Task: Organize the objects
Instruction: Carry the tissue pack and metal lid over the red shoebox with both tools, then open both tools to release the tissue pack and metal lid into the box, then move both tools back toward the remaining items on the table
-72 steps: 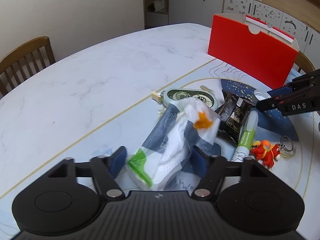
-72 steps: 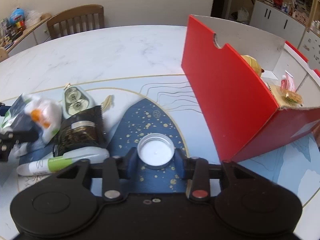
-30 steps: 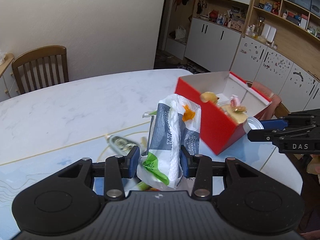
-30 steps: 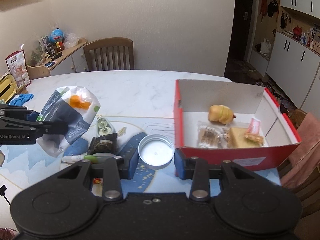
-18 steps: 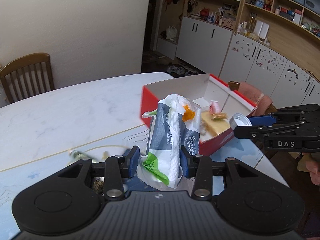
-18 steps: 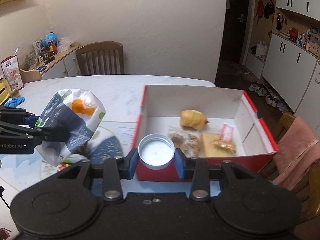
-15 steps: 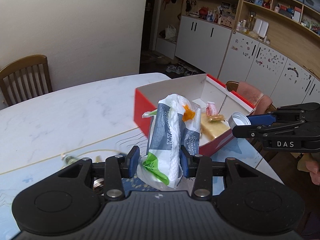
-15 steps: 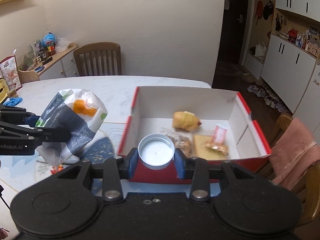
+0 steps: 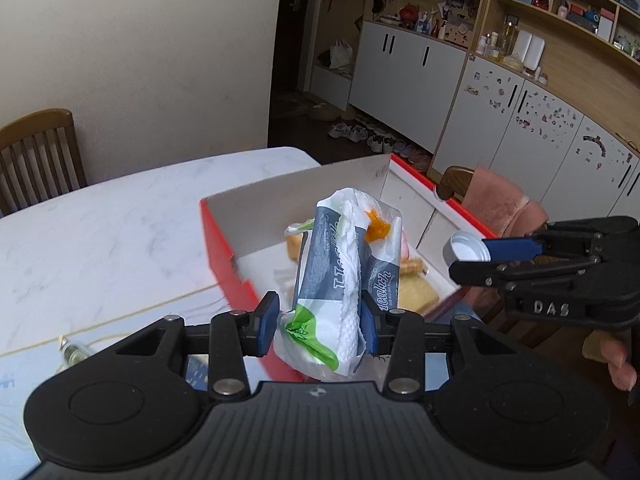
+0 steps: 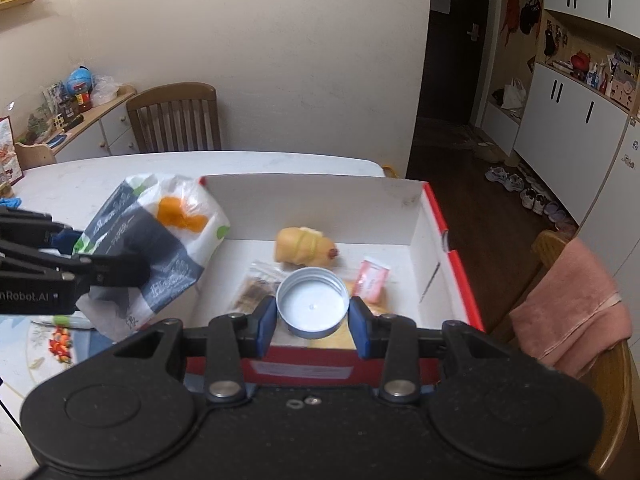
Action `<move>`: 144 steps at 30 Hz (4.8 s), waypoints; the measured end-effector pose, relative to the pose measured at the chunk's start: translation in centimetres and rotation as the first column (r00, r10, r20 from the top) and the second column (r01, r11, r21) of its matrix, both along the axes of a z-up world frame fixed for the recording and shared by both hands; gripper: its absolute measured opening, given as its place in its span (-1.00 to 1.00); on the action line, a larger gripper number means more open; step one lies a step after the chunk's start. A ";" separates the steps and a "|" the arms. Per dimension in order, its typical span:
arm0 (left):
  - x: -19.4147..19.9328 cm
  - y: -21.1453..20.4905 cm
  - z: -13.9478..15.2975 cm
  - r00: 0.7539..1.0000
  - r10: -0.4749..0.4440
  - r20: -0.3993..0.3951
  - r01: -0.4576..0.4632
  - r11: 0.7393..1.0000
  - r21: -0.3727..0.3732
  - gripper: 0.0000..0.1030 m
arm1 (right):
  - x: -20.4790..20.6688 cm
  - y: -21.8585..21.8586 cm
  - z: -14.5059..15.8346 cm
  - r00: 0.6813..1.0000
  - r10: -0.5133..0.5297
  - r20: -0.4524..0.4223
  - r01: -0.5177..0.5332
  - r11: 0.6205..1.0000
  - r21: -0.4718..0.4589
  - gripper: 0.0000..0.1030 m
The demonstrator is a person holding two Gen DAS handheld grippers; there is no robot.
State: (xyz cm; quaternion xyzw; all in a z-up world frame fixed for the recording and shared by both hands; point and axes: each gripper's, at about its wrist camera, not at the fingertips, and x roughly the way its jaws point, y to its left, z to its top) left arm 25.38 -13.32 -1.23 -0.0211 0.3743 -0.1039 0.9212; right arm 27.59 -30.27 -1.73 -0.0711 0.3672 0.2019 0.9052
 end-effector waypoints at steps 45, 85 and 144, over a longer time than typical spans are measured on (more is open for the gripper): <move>11.8 -5.6 -7.7 0.946 0.236 -0.220 -0.171 0.945 0.277 -0.15 | 8.8 0.9 -7.6 0.981 0.119 -0.156 -0.143 0.977 -0.157 -0.25; 4.9 -4.4 -2.7 0.989 0.130 -0.076 -0.119 0.983 0.137 0.35 | 3.9 -0.5 -1.3 0.993 0.111 -0.037 -0.111 0.994 -0.016 0.72; -10.0 22.0 -6.6 0.996 -0.076 0.043 0.070 0.989 0.128 0.99 | -10.7 21.3 -3.5 0.988 0.117 -0.099 -0.124 0.990 -0.068 0.99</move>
